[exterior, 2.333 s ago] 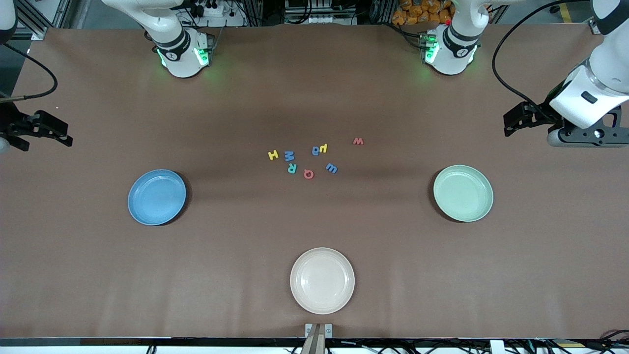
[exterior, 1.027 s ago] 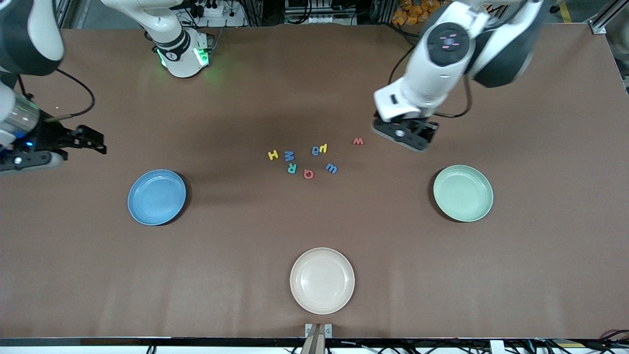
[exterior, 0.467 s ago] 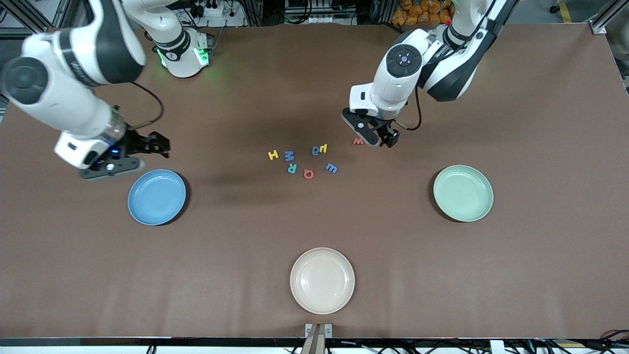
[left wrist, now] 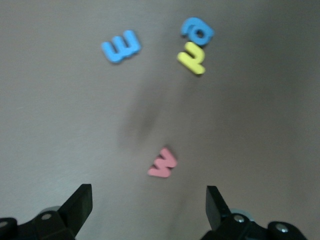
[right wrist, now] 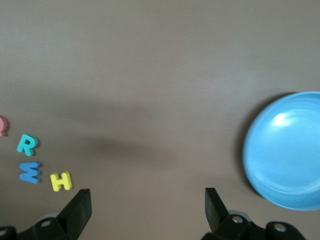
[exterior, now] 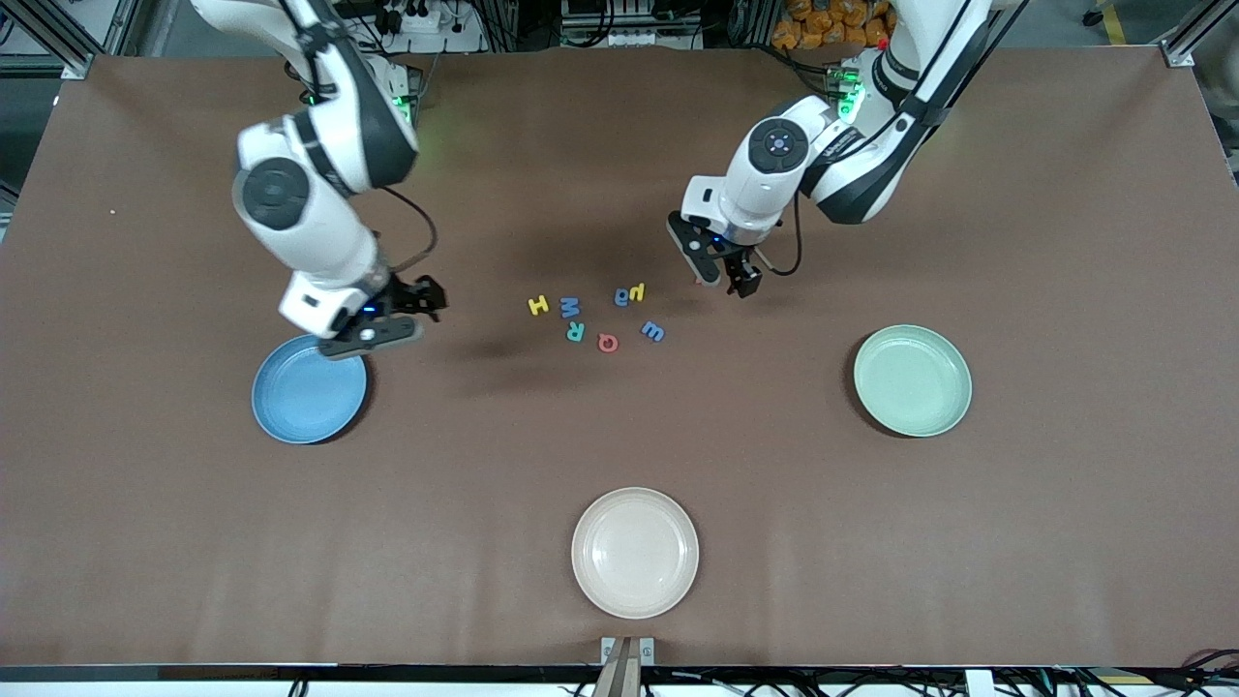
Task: Sort uppercase to blue plate, lowercase to green plate
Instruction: 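Grasp the yellow H with the right gripper while the left gripper grasps w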
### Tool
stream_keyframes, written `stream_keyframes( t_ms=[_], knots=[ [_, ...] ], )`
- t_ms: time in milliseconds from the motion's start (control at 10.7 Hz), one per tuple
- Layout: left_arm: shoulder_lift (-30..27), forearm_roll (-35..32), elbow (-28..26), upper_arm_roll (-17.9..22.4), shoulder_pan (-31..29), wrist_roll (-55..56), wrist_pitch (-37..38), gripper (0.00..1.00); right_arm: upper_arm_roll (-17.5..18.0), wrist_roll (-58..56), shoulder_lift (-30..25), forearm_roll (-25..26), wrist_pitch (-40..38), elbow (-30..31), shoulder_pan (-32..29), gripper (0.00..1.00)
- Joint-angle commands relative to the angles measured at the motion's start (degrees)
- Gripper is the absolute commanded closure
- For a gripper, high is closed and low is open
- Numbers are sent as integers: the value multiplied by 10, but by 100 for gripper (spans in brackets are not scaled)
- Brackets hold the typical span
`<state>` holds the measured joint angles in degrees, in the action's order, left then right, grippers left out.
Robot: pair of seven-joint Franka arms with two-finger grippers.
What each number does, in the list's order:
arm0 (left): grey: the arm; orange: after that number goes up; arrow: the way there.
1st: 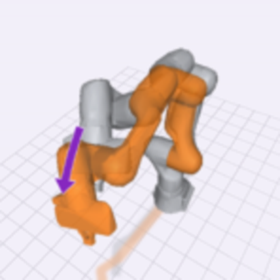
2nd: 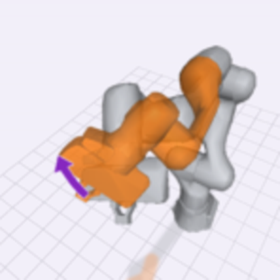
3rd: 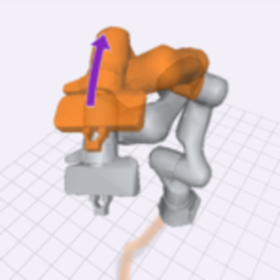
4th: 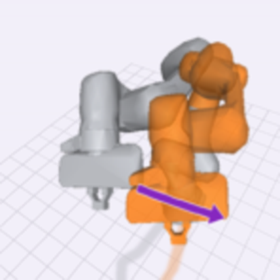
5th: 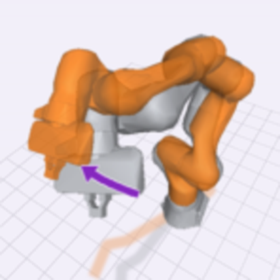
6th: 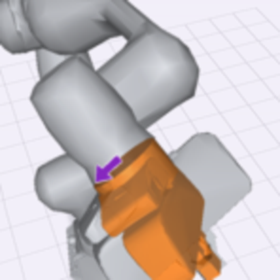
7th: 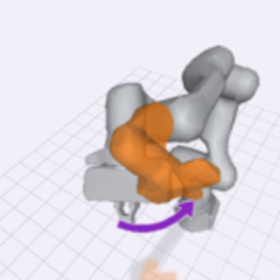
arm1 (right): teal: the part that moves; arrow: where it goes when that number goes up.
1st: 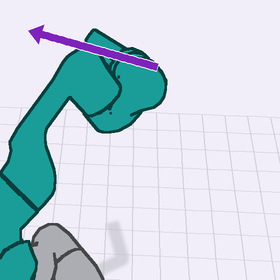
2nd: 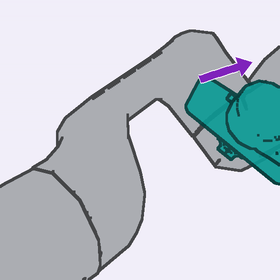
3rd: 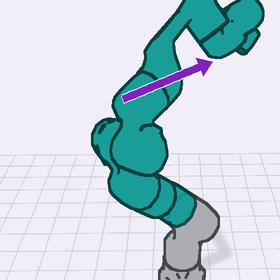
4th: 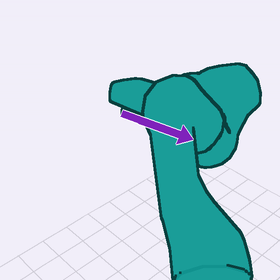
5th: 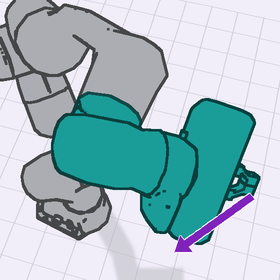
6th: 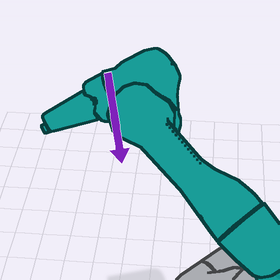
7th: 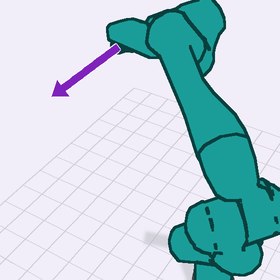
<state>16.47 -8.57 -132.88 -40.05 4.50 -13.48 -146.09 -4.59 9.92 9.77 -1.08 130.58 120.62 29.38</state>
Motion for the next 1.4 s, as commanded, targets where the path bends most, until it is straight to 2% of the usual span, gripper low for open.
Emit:
stream_keyframes(
  t_ms=[0,187,280,373,653,1027,1307],
  knots=[
    [14,-62,-6,-14,12,13,-17,0,-2,67,65,-6,80,8,53,0],
    [43,-135,-10,-14,12,25,-44,7,11,79,117,-6,158,18,72,3],
    [58,-165,-12,-14,10,35,-51,7,19,80,133,-7,191,23,73,9],
    [65,-195,-10,-13,11,53,-52,7,29,81,145,-15,207,26,71,10],
    [90,-298,-5,5,13,83,-73,7,52,81,149,-92,207,38,72,12],
    [109,-339,-5,29,23,83,-89,10,73,79,149,-99,209,52,74,21],
    [117,-344,-5,35,31,84,-89,10,75,69,150,-99,209,59,80,28]
  ],
)
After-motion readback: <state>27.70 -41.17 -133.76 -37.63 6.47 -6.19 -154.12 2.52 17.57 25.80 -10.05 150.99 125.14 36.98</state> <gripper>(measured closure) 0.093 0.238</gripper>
